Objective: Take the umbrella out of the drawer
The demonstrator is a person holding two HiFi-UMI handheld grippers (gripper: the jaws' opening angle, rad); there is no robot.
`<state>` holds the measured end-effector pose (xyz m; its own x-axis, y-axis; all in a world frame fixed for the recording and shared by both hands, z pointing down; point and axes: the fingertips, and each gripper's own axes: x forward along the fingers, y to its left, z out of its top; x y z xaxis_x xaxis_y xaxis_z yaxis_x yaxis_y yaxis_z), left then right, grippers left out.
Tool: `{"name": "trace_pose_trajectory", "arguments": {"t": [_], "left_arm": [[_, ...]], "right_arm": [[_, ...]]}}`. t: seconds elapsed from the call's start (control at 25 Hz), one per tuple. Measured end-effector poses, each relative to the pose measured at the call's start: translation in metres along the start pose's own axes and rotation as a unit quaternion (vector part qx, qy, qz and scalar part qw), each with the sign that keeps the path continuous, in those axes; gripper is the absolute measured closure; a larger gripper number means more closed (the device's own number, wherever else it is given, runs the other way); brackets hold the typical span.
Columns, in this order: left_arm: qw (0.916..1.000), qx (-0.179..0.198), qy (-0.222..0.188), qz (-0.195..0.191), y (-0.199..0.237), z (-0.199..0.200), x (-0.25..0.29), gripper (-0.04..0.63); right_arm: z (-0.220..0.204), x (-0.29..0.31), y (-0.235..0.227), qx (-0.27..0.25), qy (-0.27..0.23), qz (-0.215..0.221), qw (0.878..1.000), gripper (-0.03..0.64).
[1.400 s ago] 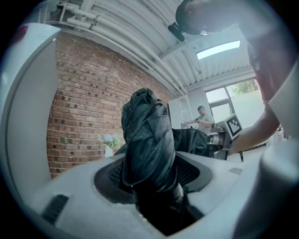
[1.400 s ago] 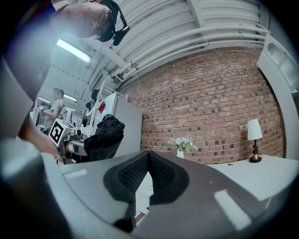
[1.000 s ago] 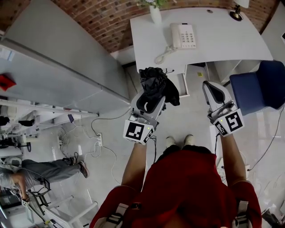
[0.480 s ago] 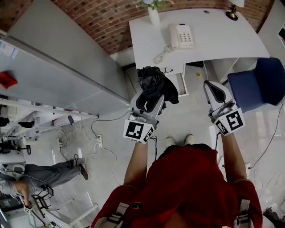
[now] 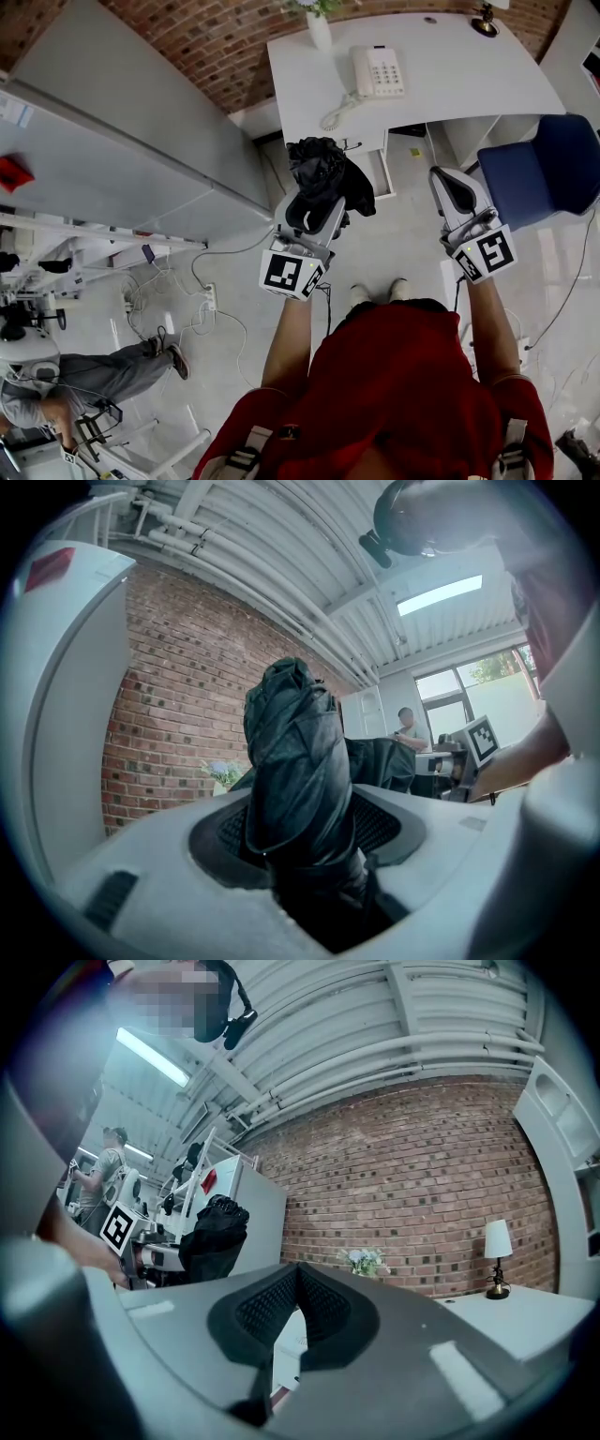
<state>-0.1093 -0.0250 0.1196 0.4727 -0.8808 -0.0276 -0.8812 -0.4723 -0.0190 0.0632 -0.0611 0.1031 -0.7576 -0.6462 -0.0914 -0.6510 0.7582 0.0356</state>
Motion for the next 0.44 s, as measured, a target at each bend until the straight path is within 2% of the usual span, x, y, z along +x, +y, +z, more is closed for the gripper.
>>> {"name": "trace_pose_trajectory", "arguments": {"t": [0.44], "left_arm": [[1.0000,-0.002,-0.001,-0.002,0.0015,-0.0030,-0.0008,0.348]], "right_arm": [[-0.0023,0.0001,-0.0002,-0.004,0.003,-0.004,1.000,0.604]]}}
